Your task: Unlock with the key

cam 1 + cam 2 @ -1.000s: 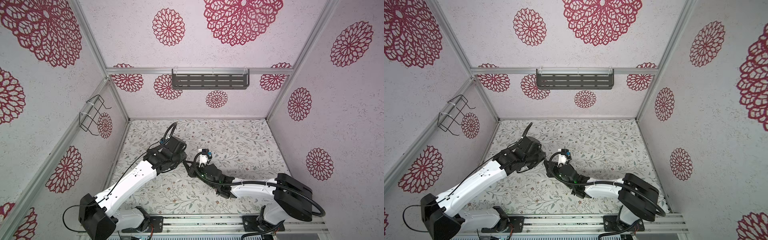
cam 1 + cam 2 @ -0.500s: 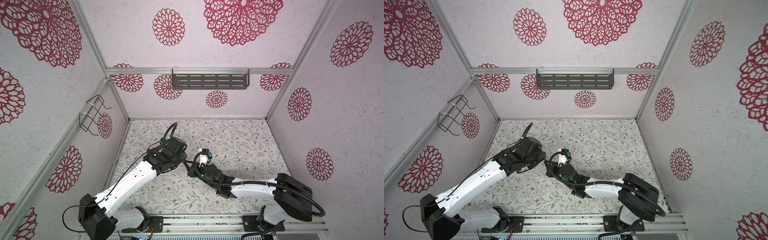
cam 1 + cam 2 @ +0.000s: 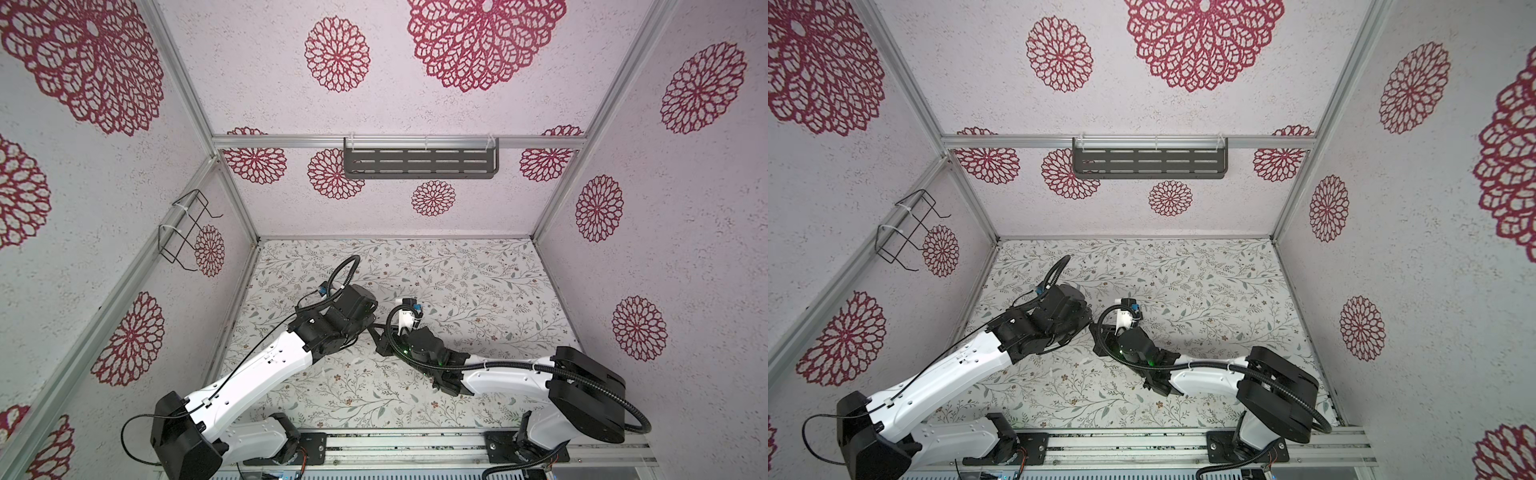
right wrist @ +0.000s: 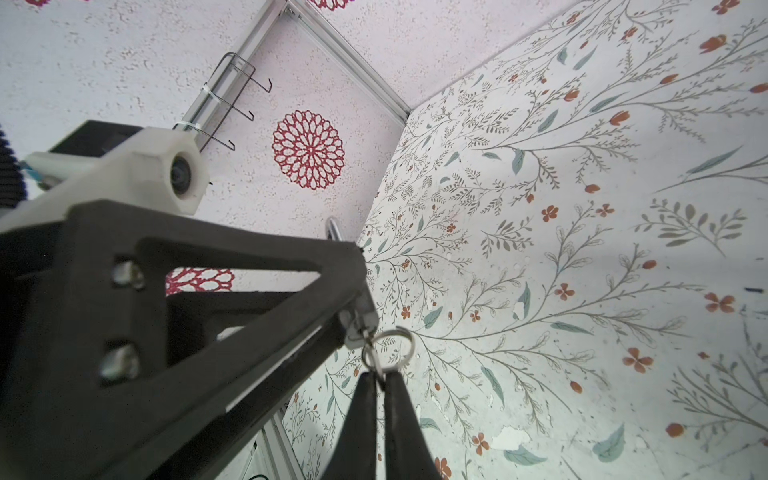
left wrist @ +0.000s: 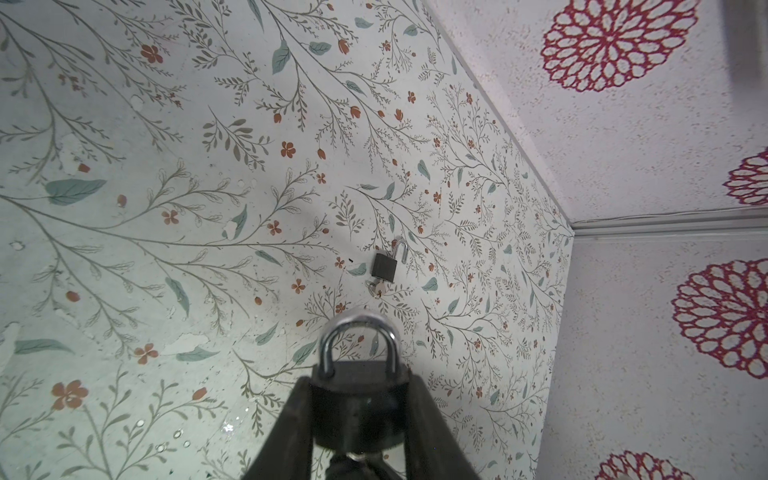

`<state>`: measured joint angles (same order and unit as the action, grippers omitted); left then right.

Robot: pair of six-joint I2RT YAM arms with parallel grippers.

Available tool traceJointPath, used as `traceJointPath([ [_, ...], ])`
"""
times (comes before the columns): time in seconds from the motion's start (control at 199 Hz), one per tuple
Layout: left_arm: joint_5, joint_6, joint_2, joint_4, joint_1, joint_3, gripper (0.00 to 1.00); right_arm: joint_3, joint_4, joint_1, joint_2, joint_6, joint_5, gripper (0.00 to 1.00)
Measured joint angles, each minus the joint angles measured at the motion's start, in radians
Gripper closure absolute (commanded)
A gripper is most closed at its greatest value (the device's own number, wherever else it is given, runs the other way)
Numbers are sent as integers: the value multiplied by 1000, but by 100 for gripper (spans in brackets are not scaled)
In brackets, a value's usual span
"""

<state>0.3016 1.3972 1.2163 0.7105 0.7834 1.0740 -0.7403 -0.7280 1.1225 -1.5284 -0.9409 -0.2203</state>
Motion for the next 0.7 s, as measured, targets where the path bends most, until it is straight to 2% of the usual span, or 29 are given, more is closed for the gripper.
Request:
traceJointPath([
  [0.301, -24, -2, -24, -18, 8, 0, 100, 0, -14, -3, 0, 7, 14, 81],
  [0.703, -51, -21, -48, -5, -38, 2, 100, 0, -29, -11, 49, 31, -16, 81],
])
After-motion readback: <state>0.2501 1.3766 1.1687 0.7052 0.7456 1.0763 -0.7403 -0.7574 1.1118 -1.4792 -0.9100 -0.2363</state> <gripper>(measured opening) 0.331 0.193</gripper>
